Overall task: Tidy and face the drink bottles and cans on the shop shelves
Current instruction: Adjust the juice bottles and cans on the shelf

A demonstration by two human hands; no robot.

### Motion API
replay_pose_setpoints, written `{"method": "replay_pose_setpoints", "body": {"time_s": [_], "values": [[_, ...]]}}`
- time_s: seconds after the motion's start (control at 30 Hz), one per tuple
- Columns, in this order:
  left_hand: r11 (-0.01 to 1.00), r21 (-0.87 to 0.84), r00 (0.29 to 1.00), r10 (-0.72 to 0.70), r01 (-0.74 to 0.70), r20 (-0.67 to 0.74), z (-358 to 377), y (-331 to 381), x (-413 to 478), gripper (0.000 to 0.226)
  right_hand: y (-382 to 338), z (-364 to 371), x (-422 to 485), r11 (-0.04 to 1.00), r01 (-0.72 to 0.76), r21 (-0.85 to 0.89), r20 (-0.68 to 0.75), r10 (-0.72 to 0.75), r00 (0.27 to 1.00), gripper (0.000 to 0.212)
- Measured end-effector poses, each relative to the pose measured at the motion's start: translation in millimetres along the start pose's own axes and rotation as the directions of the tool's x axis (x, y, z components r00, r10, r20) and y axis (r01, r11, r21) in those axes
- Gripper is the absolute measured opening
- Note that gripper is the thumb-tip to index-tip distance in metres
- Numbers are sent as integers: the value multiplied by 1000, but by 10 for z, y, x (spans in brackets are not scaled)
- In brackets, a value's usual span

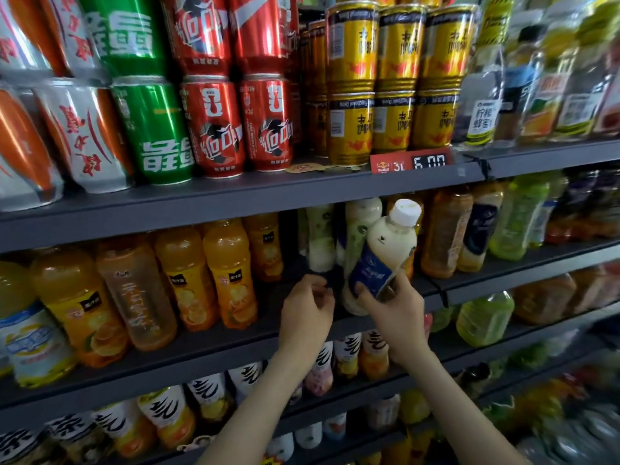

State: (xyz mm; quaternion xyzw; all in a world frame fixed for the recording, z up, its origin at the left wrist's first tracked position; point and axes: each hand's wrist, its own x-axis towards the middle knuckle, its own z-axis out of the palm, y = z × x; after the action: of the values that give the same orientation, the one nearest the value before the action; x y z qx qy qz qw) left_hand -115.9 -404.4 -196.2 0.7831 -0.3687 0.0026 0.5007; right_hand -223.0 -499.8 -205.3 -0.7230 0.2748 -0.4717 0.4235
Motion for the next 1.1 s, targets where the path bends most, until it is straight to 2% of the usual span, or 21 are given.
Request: {"method": "replay_pose_setpoints", "body": {"time_s": [0.13,0.23,0.4,0.5,0.63,0.83,0.97,1.1], "values": [[1000,5,998,-20,20,-55,324,204,83,27,117,-367,134,999,10,-32,-69,-12,998,33],[999,-25,993,-51,48,-103,599,345,188,40,310,-571,225,997,23,-72,-65,-28,998,30],[996,-73,966,-65,48,-250,1029,519,414,50,578,-824,439,999,46,-29,61,-44,997,27],[989,-36,931,-148,145,-334,1147,621,544,61,666,-941,581,998,59,7,158,-60,986,30],[965,-2,911,-249,263,-329,1162,706,630,44,739,-1009,715,996,47,74,273,-65,960,37],[978,90,889,-130,187,-439,1049,621,434,47,724,-944,763,993,50,108,340,-84,937,45],[955,141,865,-168,263,-473,810,507,406,49,666,-792,758,993,24,117,355,-64,933,59],[962,126,852,-150,244,-502,605,436,396,46,589,-568,754,993,79,93,380,-109,919,55]]}}
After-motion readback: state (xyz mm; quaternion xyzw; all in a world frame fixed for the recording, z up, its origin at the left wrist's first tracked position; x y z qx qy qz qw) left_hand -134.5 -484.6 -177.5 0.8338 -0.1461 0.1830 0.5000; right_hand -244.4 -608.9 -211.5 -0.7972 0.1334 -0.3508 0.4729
